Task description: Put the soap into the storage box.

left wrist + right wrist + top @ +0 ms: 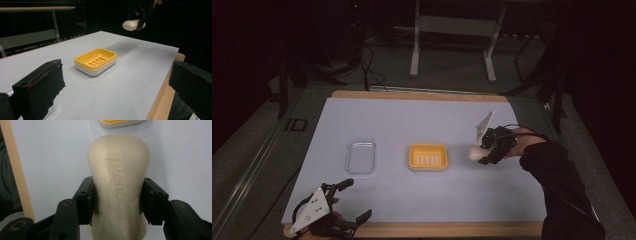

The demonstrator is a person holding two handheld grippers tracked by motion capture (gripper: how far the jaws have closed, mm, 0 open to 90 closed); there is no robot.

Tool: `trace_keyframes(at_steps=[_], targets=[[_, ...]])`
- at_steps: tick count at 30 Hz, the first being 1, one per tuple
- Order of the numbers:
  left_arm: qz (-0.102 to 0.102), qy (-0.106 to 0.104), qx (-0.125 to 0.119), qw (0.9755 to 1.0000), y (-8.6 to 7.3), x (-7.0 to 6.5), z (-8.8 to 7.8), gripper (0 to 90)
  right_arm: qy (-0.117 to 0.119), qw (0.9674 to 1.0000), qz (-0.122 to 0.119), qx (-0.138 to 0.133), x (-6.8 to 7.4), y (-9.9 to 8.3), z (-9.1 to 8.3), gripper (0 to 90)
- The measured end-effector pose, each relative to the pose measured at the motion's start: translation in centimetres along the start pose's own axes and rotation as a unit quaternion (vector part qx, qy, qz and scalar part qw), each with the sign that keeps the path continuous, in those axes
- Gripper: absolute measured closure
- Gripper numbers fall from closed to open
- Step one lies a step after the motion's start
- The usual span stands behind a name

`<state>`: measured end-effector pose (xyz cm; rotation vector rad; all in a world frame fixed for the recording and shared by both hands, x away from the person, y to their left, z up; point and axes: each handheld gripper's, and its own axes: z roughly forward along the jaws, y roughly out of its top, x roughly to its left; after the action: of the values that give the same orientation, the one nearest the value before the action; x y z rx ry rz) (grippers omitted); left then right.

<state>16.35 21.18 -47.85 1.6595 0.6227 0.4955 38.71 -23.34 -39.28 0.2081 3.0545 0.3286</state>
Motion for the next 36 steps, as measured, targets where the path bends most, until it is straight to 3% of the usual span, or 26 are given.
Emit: trace_keyframes(at_steps=[10, 14, 36], targets=[[-0.001, -0.003, -0.001, 1.0000, 0.0, 0.0, 0.0, 0.1, -0.001, 0.9996, -0.026, -0.007, -0.1, 1.5, -0.7, 49.6], [-0.001, -0.003, 0.000, 1.0000, 0.0, 0.0, 0.0, 0.1, 0.004, 0.9986, -0.050, -0.016, 0.2, 2.5, -0.9, 49.6], [0.001, -0.007, -0.001, 1.0000, 0.0, 0.0, -0.1, 0.1, 0.010, 0.9937, -0.103, -0.043, 0.5, 6.7, 0.5, 49.6]])
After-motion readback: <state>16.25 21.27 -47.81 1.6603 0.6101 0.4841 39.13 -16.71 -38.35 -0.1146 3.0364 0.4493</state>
